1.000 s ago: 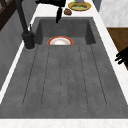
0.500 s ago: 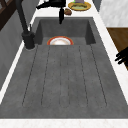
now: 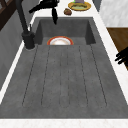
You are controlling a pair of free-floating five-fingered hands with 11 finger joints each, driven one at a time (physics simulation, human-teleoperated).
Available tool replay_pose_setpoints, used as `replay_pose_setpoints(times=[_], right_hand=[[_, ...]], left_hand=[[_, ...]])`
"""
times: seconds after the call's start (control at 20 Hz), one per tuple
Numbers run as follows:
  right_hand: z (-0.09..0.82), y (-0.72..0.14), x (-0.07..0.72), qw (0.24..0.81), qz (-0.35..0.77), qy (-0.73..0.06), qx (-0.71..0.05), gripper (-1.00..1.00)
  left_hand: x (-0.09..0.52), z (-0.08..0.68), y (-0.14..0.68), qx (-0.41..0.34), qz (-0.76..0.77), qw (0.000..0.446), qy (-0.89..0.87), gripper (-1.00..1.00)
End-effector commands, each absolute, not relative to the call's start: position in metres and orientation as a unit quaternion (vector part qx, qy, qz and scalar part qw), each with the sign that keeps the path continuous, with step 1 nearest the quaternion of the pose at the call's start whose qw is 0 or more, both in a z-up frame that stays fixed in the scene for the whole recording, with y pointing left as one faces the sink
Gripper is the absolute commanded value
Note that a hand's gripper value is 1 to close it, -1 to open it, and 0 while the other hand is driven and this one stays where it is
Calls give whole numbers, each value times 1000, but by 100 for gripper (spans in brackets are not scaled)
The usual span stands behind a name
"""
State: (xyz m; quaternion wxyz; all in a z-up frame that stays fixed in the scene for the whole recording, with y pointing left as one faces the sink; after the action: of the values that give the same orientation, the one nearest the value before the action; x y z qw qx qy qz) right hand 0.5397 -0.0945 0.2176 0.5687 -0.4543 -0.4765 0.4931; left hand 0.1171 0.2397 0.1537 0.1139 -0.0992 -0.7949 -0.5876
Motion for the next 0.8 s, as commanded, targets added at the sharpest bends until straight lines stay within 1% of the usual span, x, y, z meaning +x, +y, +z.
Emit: replay_pose_setpoints(times=[0.0, 0.15, 0.5, 0.55, 0.65, 0.75], right_hand=[[192, -100, 566, 572, 516, -460, -442, -100], [187, -102, 583, 589, 518, -449, -427, -100], [162, -101, 625, 608, 556, -401, -401, -100], [159, -101, 631, 612, 560, -395, -395, 100], [156, -101, 638, 613, 567, -391, -387, 100], [157, -107, 640, 610, 553, -406, -396, 100]], left_hand=[[117, 154, 240, -99, -588, 114, -795, 0], [117, 154, 240, -99, -588, 114, -795, 0], [117, 154, 240, -99, -588, 114, -795, 0], [117, 154, 240, -99, -588, 114, -795, 0], [117, 154, 240, -99, -588, 114, -795, 0], [117, 154, 240, -99, -588, 114, -795, 0]])
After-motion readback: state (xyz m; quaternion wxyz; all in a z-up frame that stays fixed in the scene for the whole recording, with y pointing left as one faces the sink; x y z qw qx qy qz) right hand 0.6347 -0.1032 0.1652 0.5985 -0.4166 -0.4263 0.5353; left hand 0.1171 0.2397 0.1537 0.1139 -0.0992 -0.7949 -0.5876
